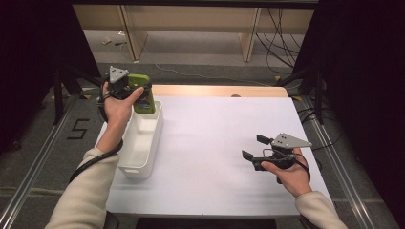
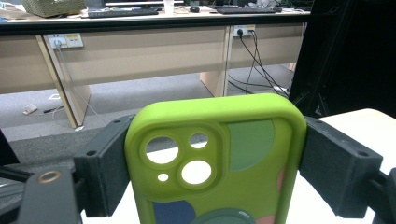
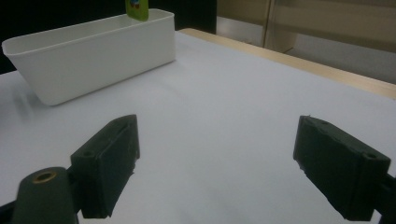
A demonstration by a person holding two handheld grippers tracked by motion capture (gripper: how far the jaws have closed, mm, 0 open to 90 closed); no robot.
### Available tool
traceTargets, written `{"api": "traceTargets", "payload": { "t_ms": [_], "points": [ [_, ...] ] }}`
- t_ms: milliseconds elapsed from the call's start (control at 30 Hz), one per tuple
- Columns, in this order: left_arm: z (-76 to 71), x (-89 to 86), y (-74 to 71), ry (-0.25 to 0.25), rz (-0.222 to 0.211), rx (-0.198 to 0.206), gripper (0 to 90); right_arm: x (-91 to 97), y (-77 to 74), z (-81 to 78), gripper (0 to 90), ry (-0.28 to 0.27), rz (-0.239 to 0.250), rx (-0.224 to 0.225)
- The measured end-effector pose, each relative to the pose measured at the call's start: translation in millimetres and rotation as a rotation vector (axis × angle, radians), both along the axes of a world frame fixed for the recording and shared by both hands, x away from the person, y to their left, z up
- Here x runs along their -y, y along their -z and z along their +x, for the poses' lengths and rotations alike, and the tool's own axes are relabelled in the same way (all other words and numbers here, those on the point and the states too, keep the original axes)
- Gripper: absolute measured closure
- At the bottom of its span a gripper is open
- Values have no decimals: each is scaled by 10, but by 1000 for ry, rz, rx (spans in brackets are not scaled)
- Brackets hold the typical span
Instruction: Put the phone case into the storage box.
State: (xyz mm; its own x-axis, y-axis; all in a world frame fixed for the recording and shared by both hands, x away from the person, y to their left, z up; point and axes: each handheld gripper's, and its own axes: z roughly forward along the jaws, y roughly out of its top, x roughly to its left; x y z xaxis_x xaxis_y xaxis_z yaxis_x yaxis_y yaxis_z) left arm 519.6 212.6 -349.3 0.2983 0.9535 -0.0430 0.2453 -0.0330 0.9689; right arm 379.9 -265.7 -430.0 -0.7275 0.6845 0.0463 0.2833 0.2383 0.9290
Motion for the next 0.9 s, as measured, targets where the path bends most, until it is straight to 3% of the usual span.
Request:
{"api": "traceTargets", "payload": {
  "t_ms": [900],
  "points": [
    [68,11,57,5,7,-18,163,2,-1,-2,156,0,-1,0]
  ]
}}
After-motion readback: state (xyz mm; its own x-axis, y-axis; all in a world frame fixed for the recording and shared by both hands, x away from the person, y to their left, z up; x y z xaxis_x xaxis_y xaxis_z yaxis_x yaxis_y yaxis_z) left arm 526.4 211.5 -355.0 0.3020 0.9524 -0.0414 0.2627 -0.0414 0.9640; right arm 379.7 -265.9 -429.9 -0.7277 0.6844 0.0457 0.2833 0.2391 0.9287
